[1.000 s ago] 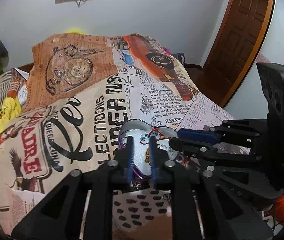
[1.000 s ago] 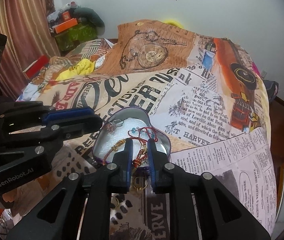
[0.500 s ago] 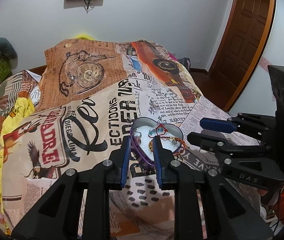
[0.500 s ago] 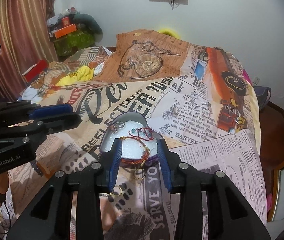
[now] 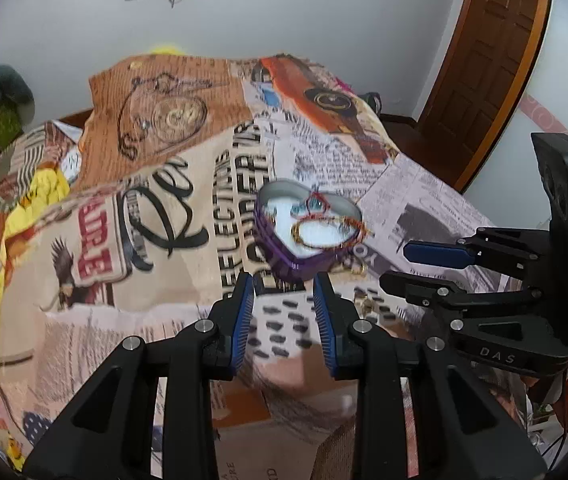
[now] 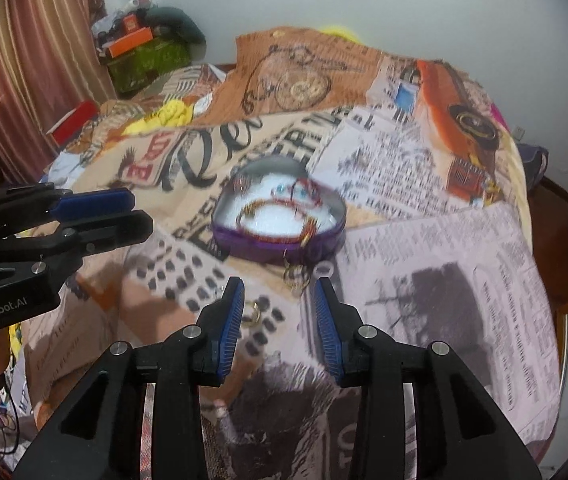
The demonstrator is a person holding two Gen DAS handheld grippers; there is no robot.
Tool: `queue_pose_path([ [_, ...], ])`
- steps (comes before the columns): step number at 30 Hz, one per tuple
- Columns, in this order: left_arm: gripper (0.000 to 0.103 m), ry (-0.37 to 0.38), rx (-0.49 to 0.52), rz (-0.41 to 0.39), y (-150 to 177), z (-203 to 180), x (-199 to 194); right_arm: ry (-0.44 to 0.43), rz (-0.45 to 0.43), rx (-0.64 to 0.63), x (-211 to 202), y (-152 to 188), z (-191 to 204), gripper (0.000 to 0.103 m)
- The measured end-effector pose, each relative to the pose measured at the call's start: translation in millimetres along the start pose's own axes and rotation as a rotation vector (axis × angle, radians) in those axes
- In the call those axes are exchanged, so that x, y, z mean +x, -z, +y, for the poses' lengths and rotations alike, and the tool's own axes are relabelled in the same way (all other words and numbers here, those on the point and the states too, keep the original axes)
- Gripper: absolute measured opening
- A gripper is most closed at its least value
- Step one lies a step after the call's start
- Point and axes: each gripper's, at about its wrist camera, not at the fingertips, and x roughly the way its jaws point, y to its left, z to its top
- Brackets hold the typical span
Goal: Organize jewelry
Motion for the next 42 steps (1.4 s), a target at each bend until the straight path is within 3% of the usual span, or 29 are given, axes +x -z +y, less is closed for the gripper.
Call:
queue_pose_path([
  [7, 0.03, -0.005, -0.021, 0.047, 14.7, 4.0, 10.6, -0.017, 0.061, 0.002, 16.3, 10.4, 3.5, 0.033],
  [15, 0.03, -0.001, -0.056, 0.067, 21.5, 12.7, 18.7, -0.065, 0.051, 0.013, 17.1, 3.2, 8.2, 0.033],
  [21, 0.03, 0.016, -0.061, 0.078, 23.9, 13.3, 23.4, -0.096, 0.1, 0.016, 31.9, 5.2, 8.8, 0.033],
  [24, 0.03, 0.029, -0.052, 0.088, 25.2, 8.9, 26.7, -0.106, 0.099, 0.027, 31.8, 5.5, 5.6, 0.019],
  [27, 0.03, 0.041, -0.038, 0.096, 26.3, 2.9, 28.3, -0.117, 0.094, 0.034, 31.2, 5.8, 4.7, 0.015],
  [28, 0.03, 0.046, -0.034, 0.098, 26.2, 0.6, 28.7, -0.121, 0.087, 0.032, 30.1, 6.0, 5.1, 0.008],
  [42, 0.03, 0.113, 0.031, 0.129, 21.7, -35.5, 38.4, -0.067, 0.002, 0.057, 0.9, 9.9, -7.8, 0.007],
])
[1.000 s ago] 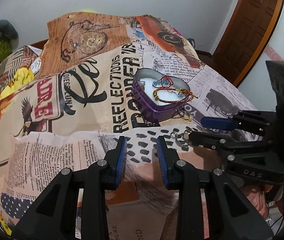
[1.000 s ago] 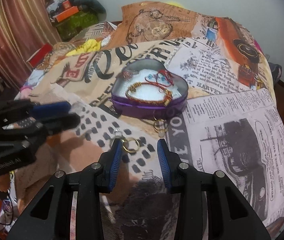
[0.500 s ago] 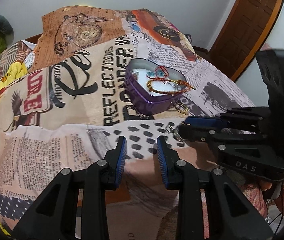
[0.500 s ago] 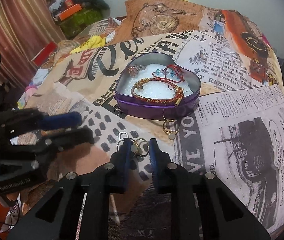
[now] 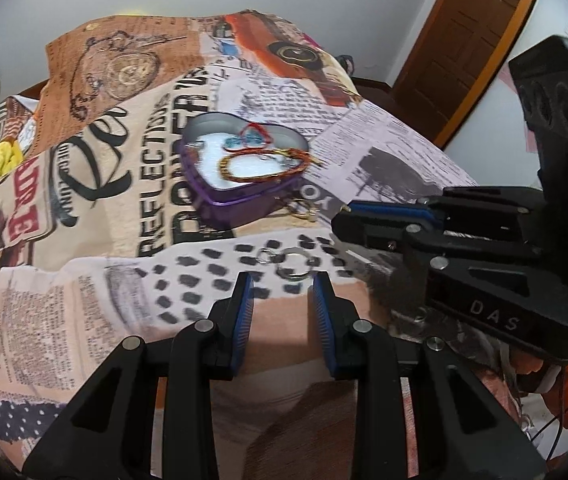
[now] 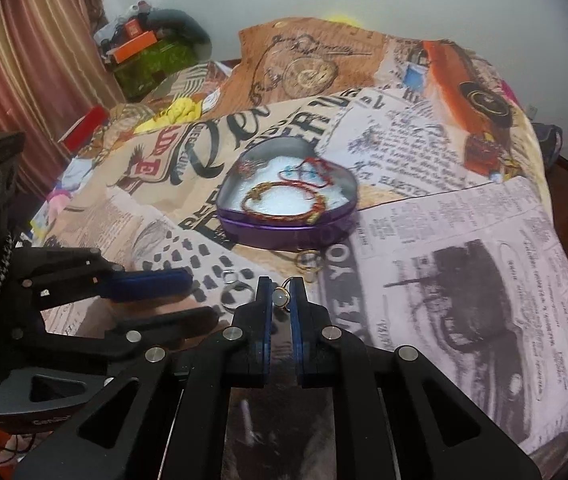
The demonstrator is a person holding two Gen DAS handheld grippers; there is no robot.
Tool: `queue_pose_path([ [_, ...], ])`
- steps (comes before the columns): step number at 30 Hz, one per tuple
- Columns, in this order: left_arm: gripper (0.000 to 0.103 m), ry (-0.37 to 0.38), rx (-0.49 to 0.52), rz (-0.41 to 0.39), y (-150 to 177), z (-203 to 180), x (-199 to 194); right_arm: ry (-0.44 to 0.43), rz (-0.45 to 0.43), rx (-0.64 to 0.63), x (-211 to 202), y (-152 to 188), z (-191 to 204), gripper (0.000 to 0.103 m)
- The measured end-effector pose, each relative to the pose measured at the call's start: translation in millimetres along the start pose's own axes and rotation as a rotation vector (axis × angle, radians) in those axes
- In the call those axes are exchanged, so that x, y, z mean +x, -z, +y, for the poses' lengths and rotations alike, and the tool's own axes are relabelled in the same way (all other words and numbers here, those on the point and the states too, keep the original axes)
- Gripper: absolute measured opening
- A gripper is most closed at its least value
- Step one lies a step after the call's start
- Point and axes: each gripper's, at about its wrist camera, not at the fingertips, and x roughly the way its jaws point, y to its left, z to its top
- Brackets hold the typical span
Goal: Organize jewelry
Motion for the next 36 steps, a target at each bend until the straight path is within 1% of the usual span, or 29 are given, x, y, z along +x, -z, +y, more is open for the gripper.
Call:
queue_pose_path([
  [2, 0.03, 0.006, 0.005, 0.01, -1.3, -4.2, 5.4, 0.011, -0.011, 0.008, -4.4, 0.9, -4.9, 0.008],
  [11, 0.03, 0.004, -0.019, 0.002, -10.0, -6.6, 18.9, 0.022, -0.033, 0.043, -16.4, 8.3, -20.9, 0.008],
  [13, 0.025, -0.004, -0.016, -0.005, -10.0, -7.1, 18.7, 0.021, -0.036, 0.049, -17.4, 9.1, -22.9, 0.008],
  [14, 0.019, -0.01, -0.011, -0.006, -9.6, -7.7, 18.9, 0.02, -0.037, 0.052, -18.0, 8.8, -24.1, 0.008],
  [23, 0.019, -0.019, -0.014, -0.027, -8.1, -6.7, 9.6, 0.01, -0.058, 0.063, -23.7, 6.5, -24.9, 0.008],
  [28, 0.019, -0.035, -0.016, -0.064, -11.6, -4.2, -4.4, 0.011, -0.078, 0.06, -29.6, 1.8, -22.2, 0.008],
  [36, 0.019, -0.066, -0.02, -0.152, -23.5, 6.2, -35.2, 0.009, -0.12, 0.048, -38.0, -12.4, -13.7, 0.008],
])
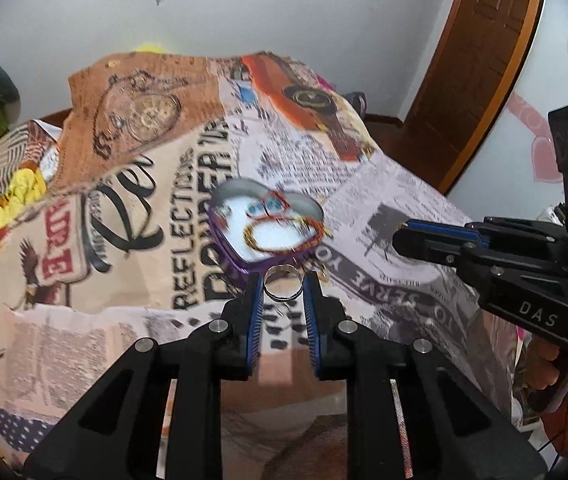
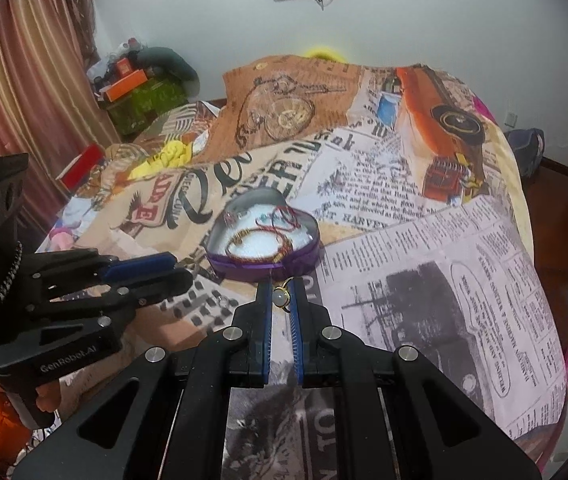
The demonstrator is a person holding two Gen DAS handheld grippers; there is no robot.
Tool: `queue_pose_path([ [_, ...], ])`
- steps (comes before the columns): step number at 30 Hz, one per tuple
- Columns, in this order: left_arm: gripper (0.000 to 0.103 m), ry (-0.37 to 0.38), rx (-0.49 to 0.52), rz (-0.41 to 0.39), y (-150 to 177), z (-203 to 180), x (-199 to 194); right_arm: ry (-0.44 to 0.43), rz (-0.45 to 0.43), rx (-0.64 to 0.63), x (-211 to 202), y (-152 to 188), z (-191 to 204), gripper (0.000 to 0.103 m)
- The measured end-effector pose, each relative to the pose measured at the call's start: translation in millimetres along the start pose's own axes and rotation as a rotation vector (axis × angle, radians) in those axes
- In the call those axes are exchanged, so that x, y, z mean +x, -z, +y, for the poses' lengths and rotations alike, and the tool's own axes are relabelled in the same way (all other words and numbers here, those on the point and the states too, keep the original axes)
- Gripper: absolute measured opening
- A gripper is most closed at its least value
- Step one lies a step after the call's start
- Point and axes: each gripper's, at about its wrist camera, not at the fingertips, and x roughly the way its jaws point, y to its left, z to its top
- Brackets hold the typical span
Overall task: Organize jewelry
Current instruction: 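Lower both rings into the heart tin with the right and left tools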
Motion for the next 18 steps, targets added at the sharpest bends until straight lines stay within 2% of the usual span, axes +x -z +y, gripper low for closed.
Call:
queue_pose_path([
  [7, 0.019, -0.015, -0.001, -0.058, -12.8, 8.2, -14.9, -0.012, -0.022, -0.021, 3.2, -14.9, 8.3, 0.008],
  [18, 0.019, -0.013, -0.003, -0.1, -32.7, 18.1, -8.1, -0.029, -0.039, -0.033, 18.7, -32.9, 11.1, 0.008],
])
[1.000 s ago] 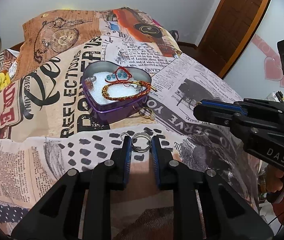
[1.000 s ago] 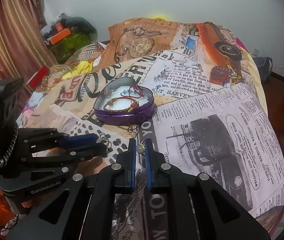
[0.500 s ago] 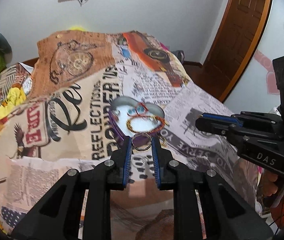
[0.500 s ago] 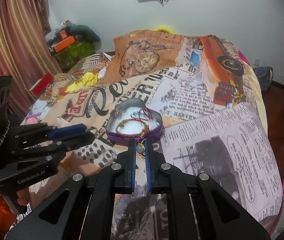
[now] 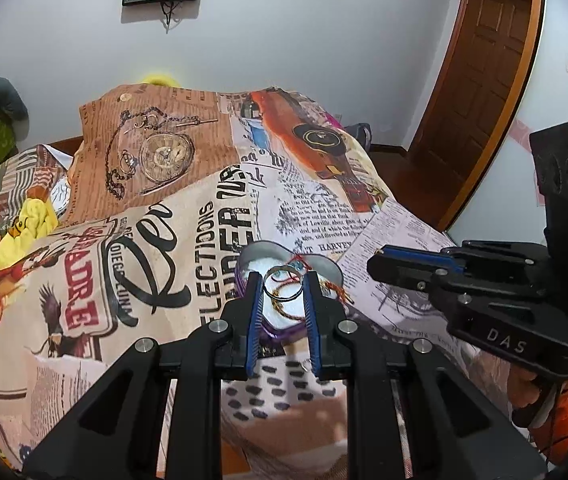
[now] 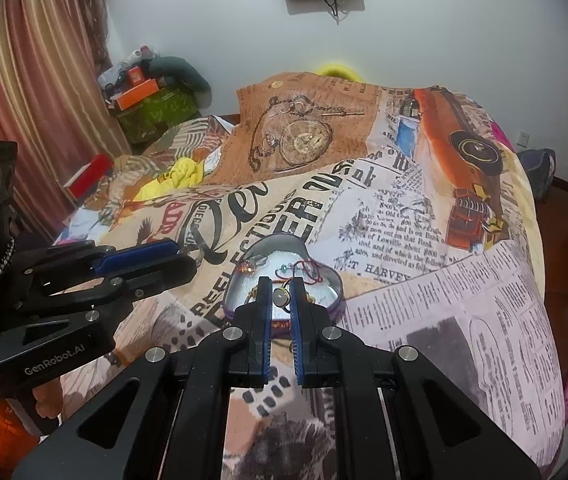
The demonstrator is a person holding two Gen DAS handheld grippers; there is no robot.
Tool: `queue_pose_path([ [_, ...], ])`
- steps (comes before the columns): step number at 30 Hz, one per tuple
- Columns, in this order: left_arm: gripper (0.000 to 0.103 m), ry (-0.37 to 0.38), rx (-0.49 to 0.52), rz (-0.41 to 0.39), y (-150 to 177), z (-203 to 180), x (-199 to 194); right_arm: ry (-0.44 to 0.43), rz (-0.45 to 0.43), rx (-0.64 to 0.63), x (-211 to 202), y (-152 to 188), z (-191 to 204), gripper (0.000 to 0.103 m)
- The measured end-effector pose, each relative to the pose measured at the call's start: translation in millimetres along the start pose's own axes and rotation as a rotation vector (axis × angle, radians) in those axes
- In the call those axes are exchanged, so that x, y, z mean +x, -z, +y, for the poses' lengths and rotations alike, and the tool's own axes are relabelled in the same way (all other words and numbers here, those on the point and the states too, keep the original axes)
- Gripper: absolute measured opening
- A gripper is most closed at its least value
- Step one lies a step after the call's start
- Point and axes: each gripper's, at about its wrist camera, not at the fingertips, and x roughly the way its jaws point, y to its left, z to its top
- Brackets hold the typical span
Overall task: Organize jewelry
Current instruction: 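Lower both rings into the heart tin with the right and left tools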
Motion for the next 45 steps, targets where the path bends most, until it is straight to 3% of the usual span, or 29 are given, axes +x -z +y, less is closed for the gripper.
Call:
queue_pose_path([
  [15, 0.019, 0.021, -0.037, 0.051, -2.4, 21.0, 38.4, -0.014, 0.1, -0.042, 50.1, 0.1, 2.3, 0.008],
  [27, 0.019, 0.044, -0.036, 0.093, -2.5, 20.7, 58.3, -0.016, 0.155, -0.08, 61.9, 7.8, 3.9, 0.008],
  [45, 0.019, -0.004, -0.036, 0.072, -3.5, 22.4, 32.0, -0.015, 0.163, -0.105, 55.0, 5.7, 12.8, 0.009],
])
